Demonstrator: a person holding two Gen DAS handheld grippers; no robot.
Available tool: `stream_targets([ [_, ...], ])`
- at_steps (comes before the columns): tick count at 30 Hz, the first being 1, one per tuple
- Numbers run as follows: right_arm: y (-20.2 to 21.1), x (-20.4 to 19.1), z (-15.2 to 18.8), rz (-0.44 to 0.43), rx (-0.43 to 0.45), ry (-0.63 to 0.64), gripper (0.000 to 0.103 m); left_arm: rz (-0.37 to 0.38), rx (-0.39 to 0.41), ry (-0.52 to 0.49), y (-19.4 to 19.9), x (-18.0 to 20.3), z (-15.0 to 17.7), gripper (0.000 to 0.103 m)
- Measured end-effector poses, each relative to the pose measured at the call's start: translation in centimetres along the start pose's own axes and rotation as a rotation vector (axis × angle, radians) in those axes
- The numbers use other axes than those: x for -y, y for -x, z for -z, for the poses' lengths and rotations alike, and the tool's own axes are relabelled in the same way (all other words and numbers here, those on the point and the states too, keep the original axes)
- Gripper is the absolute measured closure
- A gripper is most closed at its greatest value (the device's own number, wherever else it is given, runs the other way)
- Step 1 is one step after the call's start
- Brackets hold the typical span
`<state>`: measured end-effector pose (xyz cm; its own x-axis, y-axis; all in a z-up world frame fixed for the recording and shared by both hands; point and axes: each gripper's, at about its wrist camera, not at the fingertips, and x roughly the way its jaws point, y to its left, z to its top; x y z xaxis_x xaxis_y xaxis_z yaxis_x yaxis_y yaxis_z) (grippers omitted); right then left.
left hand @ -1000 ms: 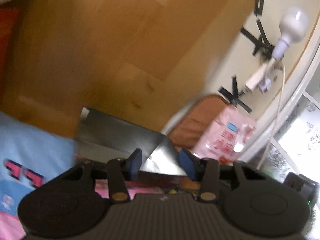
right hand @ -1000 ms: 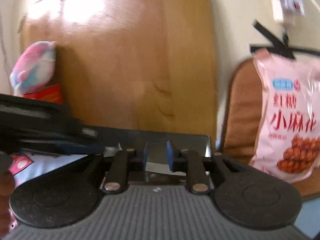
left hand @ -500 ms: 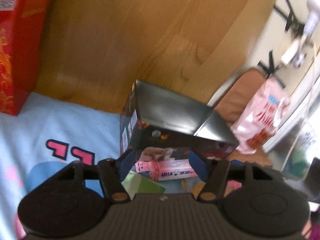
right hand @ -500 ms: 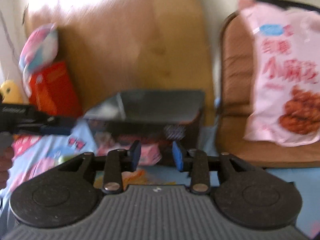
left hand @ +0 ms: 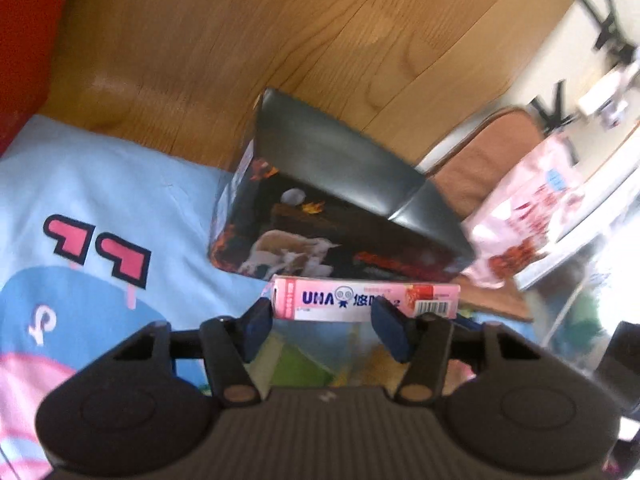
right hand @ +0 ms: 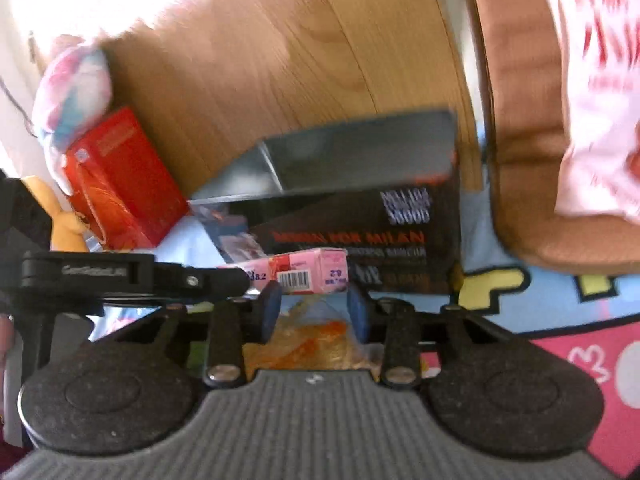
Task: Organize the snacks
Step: 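Carry the pink box into the black box and open the left tool, then withdraw the left tool from the black box back over the snacks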
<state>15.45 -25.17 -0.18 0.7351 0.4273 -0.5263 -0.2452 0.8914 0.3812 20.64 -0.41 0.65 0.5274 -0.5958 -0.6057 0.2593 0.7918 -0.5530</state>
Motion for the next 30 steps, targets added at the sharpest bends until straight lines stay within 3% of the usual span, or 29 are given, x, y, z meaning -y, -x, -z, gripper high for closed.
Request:
stream_targets([
  [3,2.4,-1.5,0.3,0.001,0.073,0.038,0.066,0.024,0.053,-0.017,2.1,1.4,-0.2,0.048],
  [7,4.6,-3.1,-0.8,-0.007,0.168,0.088,0.066,0.022,0.142,-0.074,3.7,3.8,-3.1,0.047],
  [11,3.9,-2.9,-3.5,-0.004,0.223,0.1,0.065,-0.028,0.213,-0.122,2.5,4.9,-6.6,0.031],
  [12,3.0,-2.5,-4.3,0.009,0.225,0.118,0.061,-0.068,0.23,-0.129,2.1,4.8,-7.0,0.031],
  [13,2.2,-2.3,-4.7,0.055,0.234,0.149,0.046,-0.103,0.248,-0.126,1.7,4.5,-7.3,0.031],
  [14,2.1,-1.7,-4.9,0.114,0.253,0.154,0.04,-0.117,0.266,-0.113,1.6,4.0,-7.3,0.027],
  [16,1.6,0.0,-5.1,0.168,0.282,0.105,0.037,-0.16,0.295,-0.042,1.2,2.2,-7.1,0.01],
  [18,1.3,2.7,-5.3,0.156,0.272,-0.016,0.036,-0.196,0.272,0.048,0.0,0.0,-6.8,0.007],
  [21,0.3,6.7,-5.1,0.13,0.235,-0.237,0.031,-0.154,0.197,0.112,-1.9,-1.5,-6.6,0.008],
  [23,-1.2,8.0,-4.9,0.095,0.182,-0.315,0.029,-0.14,0.171,0.106,-2.8,-1.2,-6.4,0.009],
  [25,-2.6,8.4,-4.7,0.08,0.125,-0.336,0.029,-0.117,0.128,0.093,-3.8,-0.6,-6.3,0.017],
  [27,-3.9,8.0,-4.2,0.065,0.065,-0.345,0.026,-0.146,0.115,0.068,-4.1,0.2,-5.9,0.014],
  [30,-3.7,6.6,-3.6,0.1,0.067,-0.32,0.026,-0.173,0.112,0.035,-3.8,1.1,-5.1,0.014],
])
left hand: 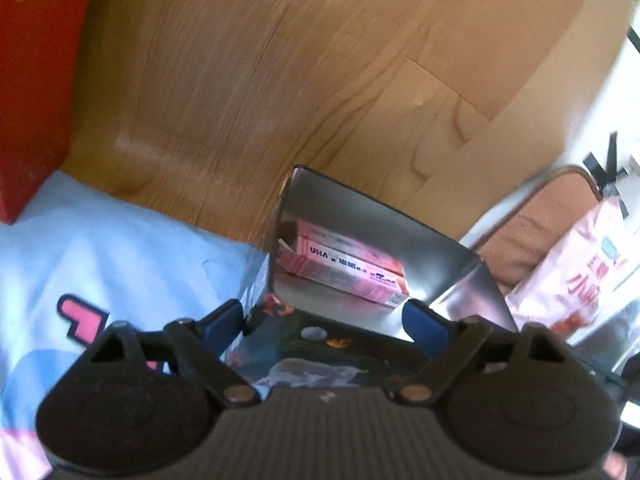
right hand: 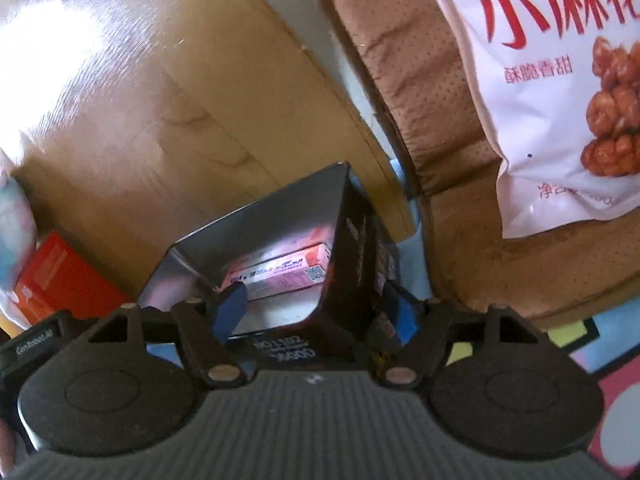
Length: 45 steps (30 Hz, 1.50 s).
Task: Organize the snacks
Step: 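Withdraw the left tool from the black box back over the snacks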
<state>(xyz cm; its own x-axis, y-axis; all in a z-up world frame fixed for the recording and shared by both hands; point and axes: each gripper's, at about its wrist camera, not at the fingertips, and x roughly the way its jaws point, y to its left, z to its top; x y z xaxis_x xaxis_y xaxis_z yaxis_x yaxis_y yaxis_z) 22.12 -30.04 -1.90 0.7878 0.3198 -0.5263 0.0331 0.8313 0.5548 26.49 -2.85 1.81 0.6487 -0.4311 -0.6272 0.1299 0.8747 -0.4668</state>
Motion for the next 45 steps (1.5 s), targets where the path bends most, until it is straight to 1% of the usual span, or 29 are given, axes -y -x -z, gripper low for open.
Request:
stream_targets([
  [3,0.8,-0.4,0.7,0.01,-0.002,0.01,0.026,0.009,0.003,0.002,1.2,-0.3,1.0,0.013],
  [5,2.0,-0.5,1.8,0.004,0.002,0.011,0.026,0.011,0.015,-0.009,2.6,-0.4,2.2,0.011],
  [7,2.9,-0.8,2.7,-0.008,0.005,0.017,0.022,0.012,0.026,-0.02,3.4,-0.6,3.0,0.009],
  [9,3.6,-0.9,3.4,-0.026,0.012,0.021,0.019,0.033,0.011,-0.009,4.4,-1.0,3.1,0.009],
  [10,4.0,-0.9,3.5,-0.03,0.024,0.025,0.02,0.055,0.015,0.007,5.1,-1.2,3.0,0.009],
  [12,5.6,-1.1,3.6,-0.017,0.085,0.048,0.02,0.1,0.05,0.017,7.8,-1.6,3.2,0.009],
  [14,8.1,-1.6,4.0,0.0,0.175,0.076,0.019,0.124,0.098,0.004,10.4,-2.0,3.9,0.009],
  [16,10.5,-2.3,4.8,-0.013,0.218,0.099,0.019,0.146,0.146,-0.018,13.3,-2.7,5.0,0.009],
  [17,11.2,-2.5,5.4,-0.027,0.222,0.116,0.019,0.158,0.161,-0.026,14.5,-3.2,5.7,0.009],
  [19,12.1,-3.1,6.8,-0.047,0.209,0.161,0.019,0.169,0.176,-0.034,16.3,-4.3,7.2,0.009],
  [21,12.3,-3.6,8.6,-0.045,0.155,0.204,0.022,0.154,0.183,-0.04,17.5,-5.4,8.7,0.011],
  [22,11.9,-3.8,9.6,-0.036,0.12,0.222,0.03,0.136,0.185,-0.046,18.0,-6.1,9.4,0.012],
  [24,11.1,-4.3,11.3,-0.019,0.046,0.264,0.039,0.11,0.188,-0.053,19.0,-7.3,10.7,0.017],
  [26,11.1,-5.1,13.0,0.007,0.009,0.302,0.042,0.1,0.194,-0.027,20.4,-8.7,11.5,0.019],
  [28,11.5,-6.3,14.5,-0.005,-0.016,0.35,0.043,0.095,0.206,0.023,21.3,-10.3,12.2,0.019],
  [30,12.5,-7.7,16.0,-0.019,-0.035,0.436,0.043,0.09,0.207,0.065,21.7,-11.6,12.6,0.021],
  [33,14.0,-8.9,17.2,-0.021,-0.005,0.535,0.043,0.096,0.19,0.097,21.7,-12.6,13.2,0.023],
  [37,15.9,-8.8,16.4,-0.004,0.081,0.532,0.043,0.121,0.177,0.069,21.6,-12.1,13.7,0.023],
  [39,16.5,-9.0,16.0,-0.016,0.104,0.517,0.043,0.137,0.169,0.065,21.4,-11.8,13.8,0.024],
  [41,16.8,-9.2,16.2,-0.045,0.105,0.515,0.043,0.149,0.157,0.068,21.1,-11.7,14.0,0.024],
  [43,16.4,-9.7,16.3,-0.07,0.089,0.527,0.043,0.156,0.147,0.076,20.9,-11.7,14.2,0.024],
  [45,15.8,-10.1,16.3,-0.077,0.072,0.54,0.044,0.164,0.142,0.076,20.8,-11.7,14.3,0.024],
])
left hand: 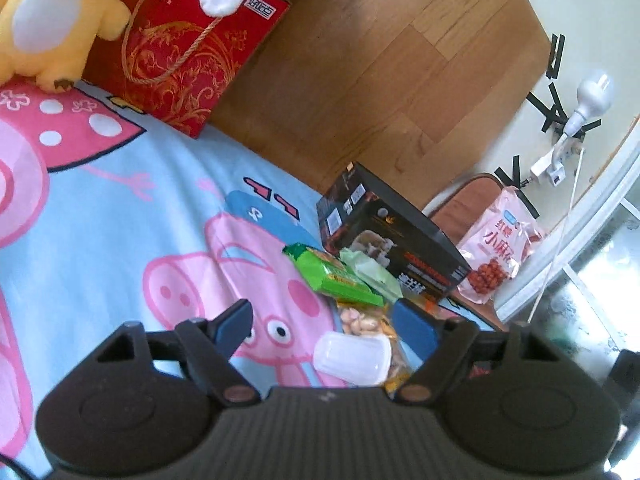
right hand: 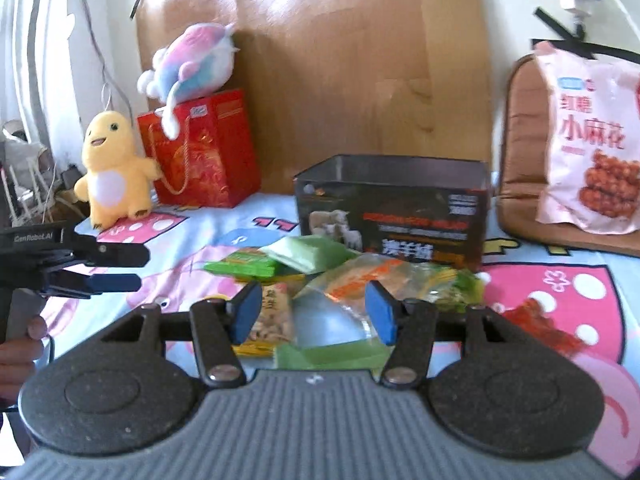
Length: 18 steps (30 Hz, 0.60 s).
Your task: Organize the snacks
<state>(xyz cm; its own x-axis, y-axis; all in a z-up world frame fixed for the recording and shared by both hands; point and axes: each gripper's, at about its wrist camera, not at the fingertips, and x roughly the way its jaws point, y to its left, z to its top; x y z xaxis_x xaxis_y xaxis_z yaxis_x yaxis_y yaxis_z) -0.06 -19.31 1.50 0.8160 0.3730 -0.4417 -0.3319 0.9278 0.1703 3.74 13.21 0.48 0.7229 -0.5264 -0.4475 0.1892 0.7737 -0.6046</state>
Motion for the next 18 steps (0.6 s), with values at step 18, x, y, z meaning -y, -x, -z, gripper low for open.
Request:
stream_targets([
  [18,-5.3,9.6,1.4,-0.07,-0.17,-0.705,0.055,0.09,0.036,-0.093,-0.9,1.0,2.4,0.025],
])
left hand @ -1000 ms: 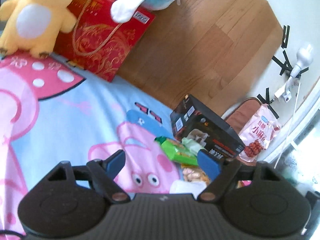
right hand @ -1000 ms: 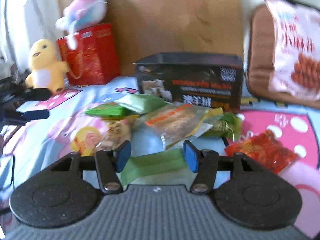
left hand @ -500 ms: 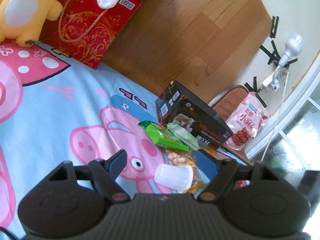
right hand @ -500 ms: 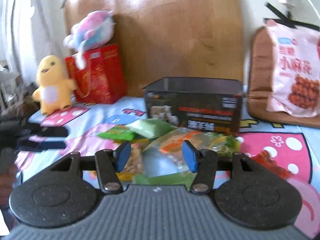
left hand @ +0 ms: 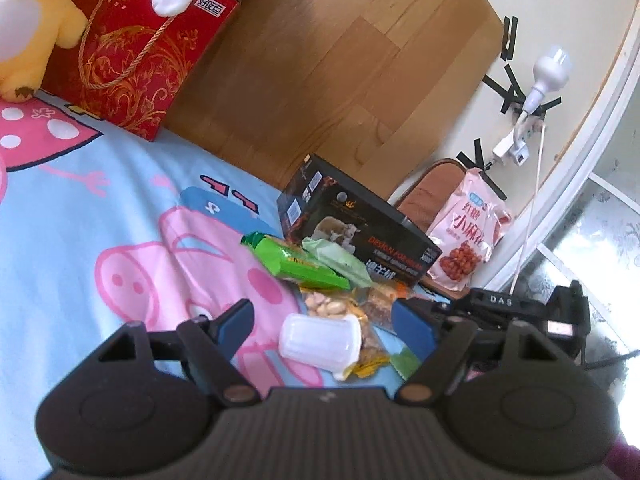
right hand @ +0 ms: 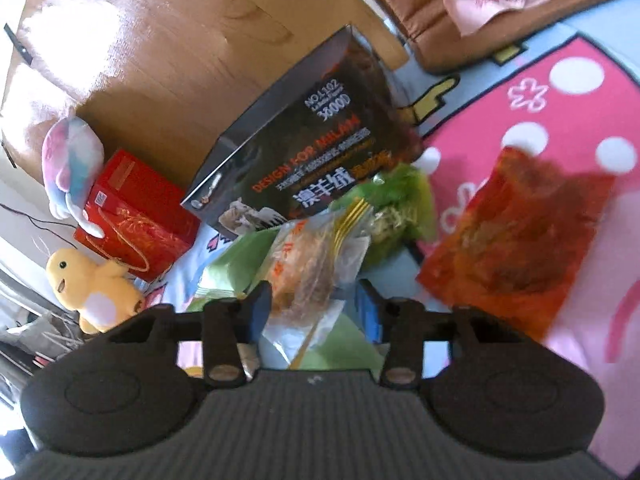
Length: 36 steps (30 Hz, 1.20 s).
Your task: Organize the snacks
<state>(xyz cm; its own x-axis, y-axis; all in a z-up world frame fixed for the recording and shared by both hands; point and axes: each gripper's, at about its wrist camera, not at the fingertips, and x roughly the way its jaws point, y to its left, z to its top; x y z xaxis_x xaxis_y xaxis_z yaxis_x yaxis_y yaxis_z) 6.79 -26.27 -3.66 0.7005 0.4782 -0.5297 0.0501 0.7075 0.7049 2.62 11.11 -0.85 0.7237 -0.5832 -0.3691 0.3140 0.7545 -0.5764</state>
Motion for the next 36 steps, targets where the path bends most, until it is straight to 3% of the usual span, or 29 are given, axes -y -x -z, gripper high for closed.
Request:
stream_targets([
  [6,-0.3,-0.5,-0.1,0.011,-0.001,-0.015,0.055,0.022,0.002,0.001,0.0,-0.2,0.1,0.026],
  [11,-0.3,-0.2,0.1,-0.005,0.032,-0.11,0.043,0.034,-0.001,0.014,-0.1,-0.4,0.1,0.025],
  [15,-0.5,0.1,-0.2,-0.016,0.035,-0.165,0.042,0.037,0.001,0.015,0.0,-0.3,0.2,0.025],
  [17,-0.6,-0.1,-0.4,-0.01,0.022,-0.148,0.044,0.039,0.0,0.013,0.0,-0.3,0.2,0.025],
  [20,-0.4,-0.1,-0.6,0.021,0.004,-0.121,0.063,0.04,-0.004,0.017,0.0,-0.3,0.1,0.025],
  [24,0.4,0.6,-1.1,-0.026,0.0,-0.172,0.073,0.043,-0.007,0.036,0.0,-0.6,0.0,0.025],
  [29,2.7,-0.1,-1.9,-0.031,0.032,-0.114,0.075,0.046,-0.006,0.045,0.0,-0.7,0.0,0.025],
  [36,5.7,-2.1,-2.2,-0.104,0.045,-0.042,0.075,0.046,-0.004,0.062,0.0,-1.0,-0.1,0.025],
])
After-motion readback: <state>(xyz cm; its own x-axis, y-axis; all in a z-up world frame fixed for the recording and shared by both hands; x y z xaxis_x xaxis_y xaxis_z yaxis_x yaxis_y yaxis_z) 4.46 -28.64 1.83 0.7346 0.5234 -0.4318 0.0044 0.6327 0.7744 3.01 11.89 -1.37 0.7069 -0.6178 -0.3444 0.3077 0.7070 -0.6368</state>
